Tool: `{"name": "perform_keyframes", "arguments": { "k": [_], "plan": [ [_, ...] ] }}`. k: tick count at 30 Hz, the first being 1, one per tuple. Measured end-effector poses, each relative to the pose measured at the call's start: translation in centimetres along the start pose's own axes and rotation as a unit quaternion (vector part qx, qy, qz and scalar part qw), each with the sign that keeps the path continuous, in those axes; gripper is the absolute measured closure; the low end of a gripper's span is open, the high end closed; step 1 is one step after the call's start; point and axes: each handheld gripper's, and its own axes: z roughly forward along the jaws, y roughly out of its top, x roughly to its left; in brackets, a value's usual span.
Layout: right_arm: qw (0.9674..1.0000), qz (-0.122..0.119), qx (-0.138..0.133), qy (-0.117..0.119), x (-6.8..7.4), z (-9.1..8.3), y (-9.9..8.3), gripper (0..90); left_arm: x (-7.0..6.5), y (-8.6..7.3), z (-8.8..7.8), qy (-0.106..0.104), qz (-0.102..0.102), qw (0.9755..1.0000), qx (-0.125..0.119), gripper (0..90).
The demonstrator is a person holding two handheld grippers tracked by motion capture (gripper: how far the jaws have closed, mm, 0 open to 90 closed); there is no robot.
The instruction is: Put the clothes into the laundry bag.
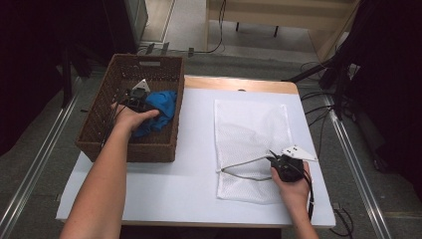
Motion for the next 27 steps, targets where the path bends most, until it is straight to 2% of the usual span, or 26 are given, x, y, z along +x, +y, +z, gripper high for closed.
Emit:
{"name": "perform_keyframes", "arguments": {
  "k": [1, 2, 3, 4, 6, 10, 13, 14, 18, 19, 20, 21, 22, 24, 27],
  "plan": [
    [1.0000, 0.000, 0.001, 0.000, 0.0, 0.0, 0.0, 90.0, 0.1, 0.0, -0.1, 0.006, -0.003, 1.0000, -0.004, 17.9],
    [1.0000, 0.001, 0.001, 0.000, 0.1, -0.1, 0.0, 90.0, 0.2, -0.1, -0.3, 0.002, -0.009, 0.9999, -0.005, 22.2],
    [1.0000, 0.001, -0.002, -0.001, 0.1, -0.1, 0.0, 90.0, 0.2, -0.1, -0.4, 0.006, -0.004, 0.9999, -0.008, 25.3],
    [1.0000, -0.001, -0.002, -0.001, 0.1, -0.1, 0.1, 90.0, 0.2, -0.1, -0.7, 0.018, 0.001, 0.9997, -0.014, 32.0],
    [1.0000, -0.002, -0.003, 0.000, 0.2, -0.1, 0.1, 90.0, 0.3, -0.2, -0.9, 0.022, 0.009, 0.9995, -0.021, 53.8],
    [1.0000, -0.002, -0.004, 0.000, 0.2, -0.2, 0.1, 90.0, 0.3, -0.3, -1.3, 0.003, 0.003, 0.9996, -0.029, 66.3],
    [1.0000, -0.006, -0.004, 0.001, 0.1, -0.3, 0.1, 90.0, 0.4, -0.3, -1.9, -0.027, -0.008, 0.9985, -0.047, 69.0],
    [1.0000, -0.005, -0.004, 0.001, 0.1, -0.3, 0.1, 90.0, 0.4, -0.3, -1.9, -0.027, -0.008, 0.9985, -0.047, 69.2],
    [1.0000, -0.002, -0.008, 0.005, 0.2, -0.4, 0.3, 90.0, 0.7, -0.6, -3.6, -0.050, -0.029, 0.9925, -0.107, 69.5],
    [0.9999, -0.002, -0.009, 0.007, 0.2, -0.5, 0.4, 90.0, 0.9, -0.7, -4.1, -0.056, -0.039, 0.9900, -0.124, 69.5],
    [0.9999, -0.004, -0.010, 0.007, 0.4, -0.6, 0.5, 90.0, 1.1, -0.8, -4.5, -0.059, -0.046, 0.9886, -0.130, 69.5],
    [0.9999, -0.006, -0.012, 0.008, 0.4, -0.6, 0.5, 90.0, 1.3, -0.9, -4.8, -0.058, -0.050, 0.9862, -0.147, 69.5],
    [0.9999, -0.005, -0.012, 0.009, 0.5, -0.7, 0.6, 90.0, 1.6, -1.1, -5.3, -0.057, -0.055, 0.9827, -0.167, 69.6],
    [0.9999, -0.008, -0.011, 0.010, 0.7, -0.7, 0.6, 90.0, 2.2, -1.4, -5.9, -0.059, -0.065, 0.9790, -0.184, 69.8],
    [0.9998, -0.010, -0.012, 0.011, 0.7, -0.7, 0.6, 90.0, 3.0, -2.0, -6.6, -0.067, -0.083, 0.9680, -0.227, 69.8]
  ]
}}
